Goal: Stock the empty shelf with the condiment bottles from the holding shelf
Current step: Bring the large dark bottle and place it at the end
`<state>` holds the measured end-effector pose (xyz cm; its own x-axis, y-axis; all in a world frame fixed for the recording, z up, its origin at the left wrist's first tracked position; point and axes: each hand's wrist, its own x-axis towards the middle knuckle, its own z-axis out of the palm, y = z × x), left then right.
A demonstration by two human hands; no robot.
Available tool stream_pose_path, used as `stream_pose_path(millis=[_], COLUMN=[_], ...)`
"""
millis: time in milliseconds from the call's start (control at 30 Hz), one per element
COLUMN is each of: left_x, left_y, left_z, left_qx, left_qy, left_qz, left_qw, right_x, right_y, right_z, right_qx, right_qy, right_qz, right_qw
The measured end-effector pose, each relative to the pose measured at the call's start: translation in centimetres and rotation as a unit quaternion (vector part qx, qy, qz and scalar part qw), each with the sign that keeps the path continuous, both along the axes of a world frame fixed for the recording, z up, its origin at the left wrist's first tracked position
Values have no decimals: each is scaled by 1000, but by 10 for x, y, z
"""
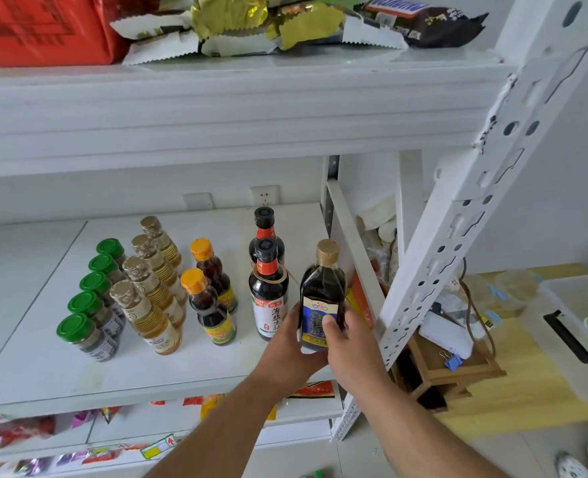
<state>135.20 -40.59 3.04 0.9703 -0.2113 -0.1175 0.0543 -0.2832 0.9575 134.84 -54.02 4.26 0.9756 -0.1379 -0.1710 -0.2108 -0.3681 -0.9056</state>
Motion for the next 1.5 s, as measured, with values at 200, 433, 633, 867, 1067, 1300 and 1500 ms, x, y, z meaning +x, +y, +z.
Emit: stream_pose_path(millis=[200, 433, 633, 867, 1067, 1300, 1500], left_x=[1, 10, 14, 13, 13, 9, -5], left_y=[-9, -15, -18, -15, -14, -14, -11], left_z=[1, 0, -1, -4, -5, -8, -7], left_qx=[-6, -3, 9, 21, 25, 24, 28], left_qy=[11, 5, -1, -4, -2, 19, 45], left_qz=[-9, -9, -4, 0, 1, 10, 45], left_qw=[1000, 1000, 1000, 1000, 1000, 999, 998], right_x=[18, 27, 31, 31, 30, 22, 7], right_y=[-5, -8, -10, -11, -10, -12, -19], right_z=[-1, -4, -7, -5, -4, 1, 10], right_qx=[76, 100, 121, 100, 99, 84, 64], right_qy=[46, 57, 50, 58, 57, 54, 63], right_qz=[-34, -46, -44, -39, -24, 3, 29], right_qw=[995, 992, 990, 993, 993, 995, 996])
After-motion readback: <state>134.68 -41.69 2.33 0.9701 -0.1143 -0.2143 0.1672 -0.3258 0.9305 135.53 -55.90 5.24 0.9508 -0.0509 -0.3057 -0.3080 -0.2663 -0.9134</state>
